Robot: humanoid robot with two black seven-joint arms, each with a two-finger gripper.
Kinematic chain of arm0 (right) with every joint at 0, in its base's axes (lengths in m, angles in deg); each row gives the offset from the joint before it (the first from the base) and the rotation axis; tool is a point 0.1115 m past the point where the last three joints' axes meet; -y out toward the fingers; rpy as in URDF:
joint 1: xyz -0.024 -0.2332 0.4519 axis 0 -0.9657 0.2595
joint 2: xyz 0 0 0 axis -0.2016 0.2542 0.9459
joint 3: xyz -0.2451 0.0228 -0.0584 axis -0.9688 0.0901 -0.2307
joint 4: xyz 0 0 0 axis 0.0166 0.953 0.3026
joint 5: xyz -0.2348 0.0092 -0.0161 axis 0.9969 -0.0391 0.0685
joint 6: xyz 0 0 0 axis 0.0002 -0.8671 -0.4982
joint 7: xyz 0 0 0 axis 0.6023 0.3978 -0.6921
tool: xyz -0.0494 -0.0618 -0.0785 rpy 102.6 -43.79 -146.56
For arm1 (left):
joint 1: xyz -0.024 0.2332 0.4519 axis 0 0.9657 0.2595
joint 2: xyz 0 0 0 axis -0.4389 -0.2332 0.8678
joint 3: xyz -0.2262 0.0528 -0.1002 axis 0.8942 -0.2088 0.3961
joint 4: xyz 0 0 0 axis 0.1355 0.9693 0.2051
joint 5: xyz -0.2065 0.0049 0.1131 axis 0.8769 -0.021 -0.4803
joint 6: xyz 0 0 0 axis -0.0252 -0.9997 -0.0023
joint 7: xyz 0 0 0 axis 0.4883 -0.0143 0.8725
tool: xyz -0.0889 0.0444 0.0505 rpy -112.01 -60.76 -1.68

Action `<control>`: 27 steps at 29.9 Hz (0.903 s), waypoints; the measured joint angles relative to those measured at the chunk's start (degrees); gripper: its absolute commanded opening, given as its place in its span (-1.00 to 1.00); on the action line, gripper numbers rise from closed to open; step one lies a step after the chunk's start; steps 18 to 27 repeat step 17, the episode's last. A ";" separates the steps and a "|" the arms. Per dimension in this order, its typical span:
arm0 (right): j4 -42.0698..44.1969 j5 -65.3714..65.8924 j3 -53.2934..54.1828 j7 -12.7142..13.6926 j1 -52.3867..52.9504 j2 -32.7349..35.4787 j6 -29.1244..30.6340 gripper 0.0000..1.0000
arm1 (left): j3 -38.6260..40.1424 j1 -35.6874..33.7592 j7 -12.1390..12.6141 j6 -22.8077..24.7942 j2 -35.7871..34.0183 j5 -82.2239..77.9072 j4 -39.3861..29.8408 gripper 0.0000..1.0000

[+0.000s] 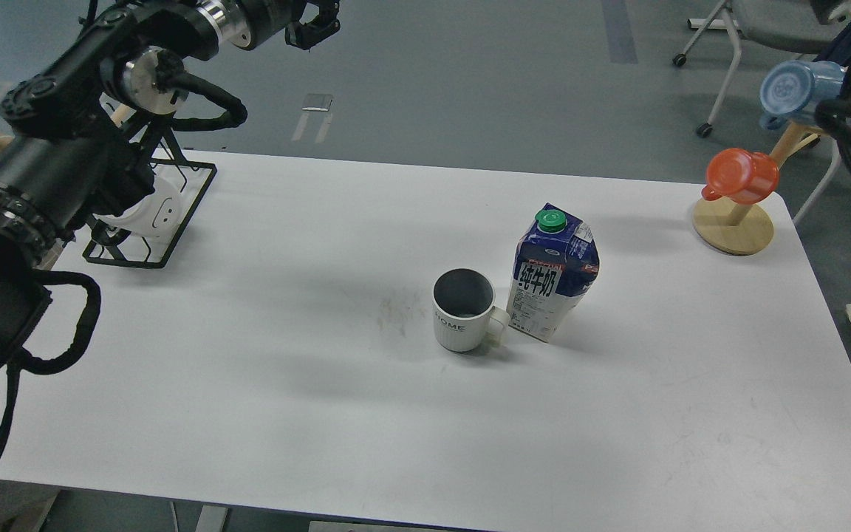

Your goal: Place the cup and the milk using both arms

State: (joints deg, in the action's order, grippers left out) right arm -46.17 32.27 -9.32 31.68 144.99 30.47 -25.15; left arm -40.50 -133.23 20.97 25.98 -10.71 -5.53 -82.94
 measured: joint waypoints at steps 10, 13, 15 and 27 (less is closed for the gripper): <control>12.43 -20.53 0.00 4.10 2.84 -7.78 11.67 1.00 | 5.39 5.14 -0.06 0.08 4.23 2.13 1.82 0.96; 12.32 -21.10 0.53 3.49 2.33 -8.63 11.57 1.00 | 6.76 6.37 -0.21 0.98 4.34 2.64 1.76 0.96; 12.23 -21.12 1.49 2.83 1.90 -9.21 11.43 1.00 | 7.24 6.68 -0.27 1.92 4.39 2.78 1.55 0.97; 12.12 -21.13 2.28 2.53 1.48 -9.45 11.39 1.00 | 7.45 7.11 -0.28 2.38 4.42 2.81 1.38 0.97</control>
